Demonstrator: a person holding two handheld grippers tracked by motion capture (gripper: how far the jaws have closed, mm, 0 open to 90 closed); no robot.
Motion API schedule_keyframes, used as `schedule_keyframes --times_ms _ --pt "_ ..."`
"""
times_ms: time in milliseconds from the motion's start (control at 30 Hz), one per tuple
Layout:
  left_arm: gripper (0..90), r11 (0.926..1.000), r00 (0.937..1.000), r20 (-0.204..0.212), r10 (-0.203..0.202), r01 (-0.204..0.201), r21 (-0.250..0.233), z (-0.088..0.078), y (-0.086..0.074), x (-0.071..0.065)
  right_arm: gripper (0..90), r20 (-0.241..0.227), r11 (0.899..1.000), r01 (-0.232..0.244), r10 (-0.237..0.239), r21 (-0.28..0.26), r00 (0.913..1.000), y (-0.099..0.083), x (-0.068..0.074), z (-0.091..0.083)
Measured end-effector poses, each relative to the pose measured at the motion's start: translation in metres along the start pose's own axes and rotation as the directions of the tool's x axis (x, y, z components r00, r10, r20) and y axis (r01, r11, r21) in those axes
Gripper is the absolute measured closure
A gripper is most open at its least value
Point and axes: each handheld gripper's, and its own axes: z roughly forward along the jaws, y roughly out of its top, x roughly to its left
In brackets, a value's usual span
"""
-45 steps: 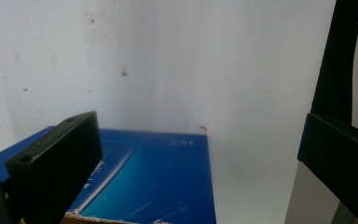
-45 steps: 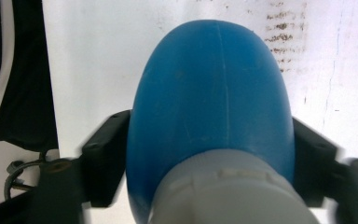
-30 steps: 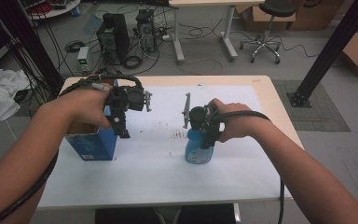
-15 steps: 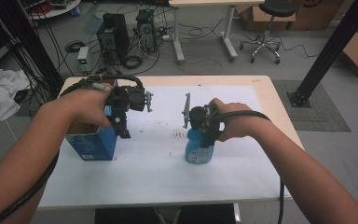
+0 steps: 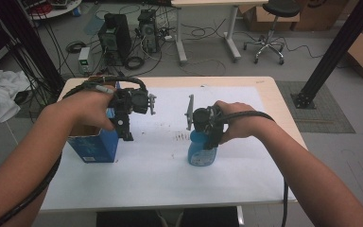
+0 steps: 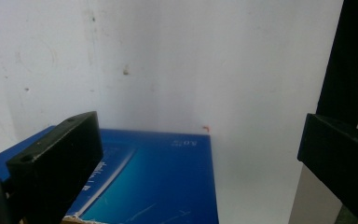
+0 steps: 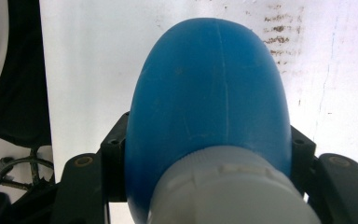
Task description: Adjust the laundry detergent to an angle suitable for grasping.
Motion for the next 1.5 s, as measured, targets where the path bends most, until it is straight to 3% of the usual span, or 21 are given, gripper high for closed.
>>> schedule_keyframes --times_ms 267,667,1000,1067,1100,1167,1367,1400,1467,1500 --pt "0.3 1.0 1.0 -0.001 -0.001 0.001 0.001 -0.001 -0.001 0.0 38.0 -0.006 1.0 0.016 -0.016 0.015 0.9999 0.0 0.0 -0.001" --pt "0.3 1.0 1.0 -0.007 0.006 -0.006 -0.002 -0.003 0.003 -0.001 38.0 -0.011 0.999 -0.032 0.033 0.019 0.9994 -0.005 0.002 -0.017" --pt "0.3 0.9999 0.9999 -0.012 0.012 -0.012 -0.003 -0.005 0.005 -0.004 38.0 -0.017 0.987 -0.158 0.159 0.036 0.9871 -0.008 -0.002 -0.024" --pt "0.3 0.9999 0.9998 -0.013 0.012 -0.012 -0.003 -0.006 0.004 -0.005 38.1 -0.015 0.983 -0.181 0.182 0.038 0.9833 -0.009 -0.002 -0.025" --pt "0.3 0.9999 0.9998 -0.014 0.011 -0.011 -0.004 -0.006 0.004 -0.005 38.1 -0.012 0.975 -0.218 0.219 0.035 0.9757 -0.01 -0.003 -0.027" --pt "0.3 0.9999 0.9999 -0.013 0.009 -0.01 -0.007 -0.006 0.004 -0.005 38.1 -0.01 0.974 -0.225 0.226 0.032 0.9741 -0.011 -0.003 -0.027" --pt "0.3 0.9998 0.9997 -0.016 0.017 -0.017 -0.005 -0.007 0.007 -0.007 38.0 -0.012 0.95 -0.313 0.314 0.013 0.9495 -0.012 -0.007 -0.031" --pt "0.3 0.9998 0.9997 -0.017 0.018 -0.018 -0.007 -0.007 0.007 -0.007 38.1 -0.016 0.941 -0.339 0.339 0.008 0.9405 -0.011 -0.008 -0.032" --pt "0.3 0.9998 0.9996 -0.019 0.021 -0.021 -0.004 -0.008 0.008 -0.007 38.1 -0.02 0.938 -0.348 0.348 0.005 0.9374 -0.011 -0.008 -0.032" --pt "0.3 0.9997 0.9996 -0.02 0.02 -0.02 -0.01 -0.007 0.008 -0.008 38.1 -0.024 0.93 -0.368 0.368 -0.003 0.9296 -0.011 -0.009 -0.032"
